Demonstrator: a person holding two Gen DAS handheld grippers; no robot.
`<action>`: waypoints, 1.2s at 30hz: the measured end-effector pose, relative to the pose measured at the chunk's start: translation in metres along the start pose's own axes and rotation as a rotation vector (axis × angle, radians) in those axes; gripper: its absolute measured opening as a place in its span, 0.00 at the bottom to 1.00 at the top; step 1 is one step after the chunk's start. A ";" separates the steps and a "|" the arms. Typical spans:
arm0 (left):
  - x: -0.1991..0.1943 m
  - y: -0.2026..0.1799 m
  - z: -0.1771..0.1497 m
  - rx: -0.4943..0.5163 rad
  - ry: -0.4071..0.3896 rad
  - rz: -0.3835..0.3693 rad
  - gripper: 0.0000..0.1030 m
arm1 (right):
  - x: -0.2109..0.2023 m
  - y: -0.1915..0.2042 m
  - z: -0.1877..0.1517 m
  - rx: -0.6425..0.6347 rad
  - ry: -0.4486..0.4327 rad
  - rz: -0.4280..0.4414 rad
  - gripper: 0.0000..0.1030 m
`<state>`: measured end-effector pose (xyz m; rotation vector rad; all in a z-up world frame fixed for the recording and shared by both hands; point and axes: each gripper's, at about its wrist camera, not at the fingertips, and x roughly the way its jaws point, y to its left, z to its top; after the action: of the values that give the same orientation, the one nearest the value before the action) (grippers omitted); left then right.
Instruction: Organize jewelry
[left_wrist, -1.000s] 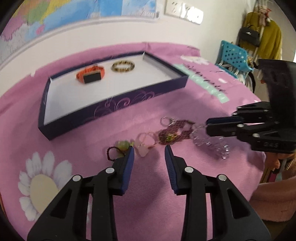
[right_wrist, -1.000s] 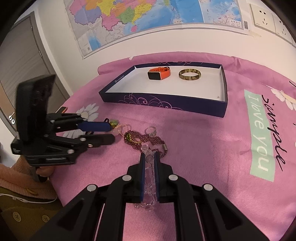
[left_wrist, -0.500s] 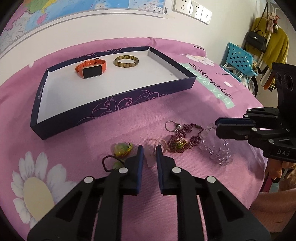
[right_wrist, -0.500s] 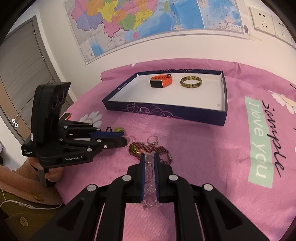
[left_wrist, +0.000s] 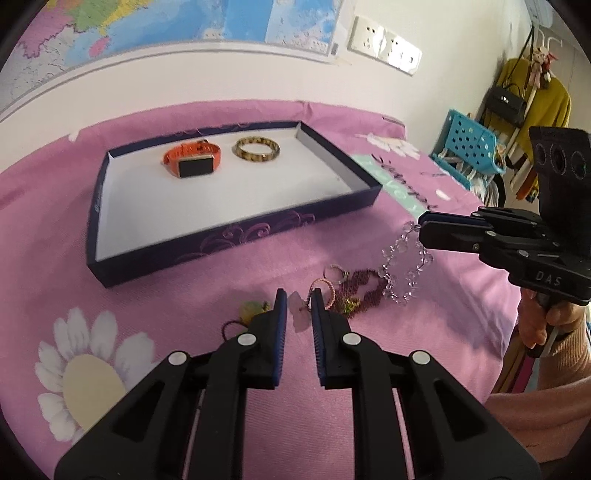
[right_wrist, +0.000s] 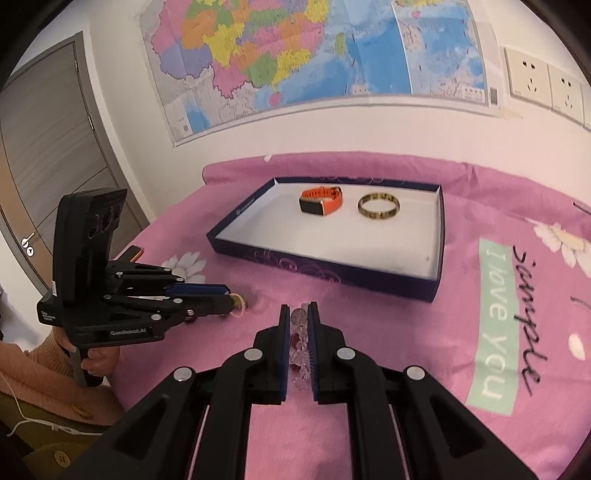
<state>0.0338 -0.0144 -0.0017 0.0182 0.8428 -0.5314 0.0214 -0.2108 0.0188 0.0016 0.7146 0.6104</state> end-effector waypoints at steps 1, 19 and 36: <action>-0.003 0.001 0.002 -0.003 -0.009 -0.002 0.13 | 0.000 0.000 0.002 -0.003 -0.004 0.001 0.08; -0.008 0.028 0.049 -0.022 -0.071 0.052 0.13 | 0.014 -0.019 0.069 -0.014 -0.090 -0.019 0.08; 0.024 0.057 0.082 -0.053 -0.037 0.100 0.13 | 0.073 -0.043 0.104 0.061 -0.060 -0.018 0.08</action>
<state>0.1300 0.0063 0.0256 0.0018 0.8153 -0.4141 0.1508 -0.1871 0.0452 0.0694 0.6746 0.5685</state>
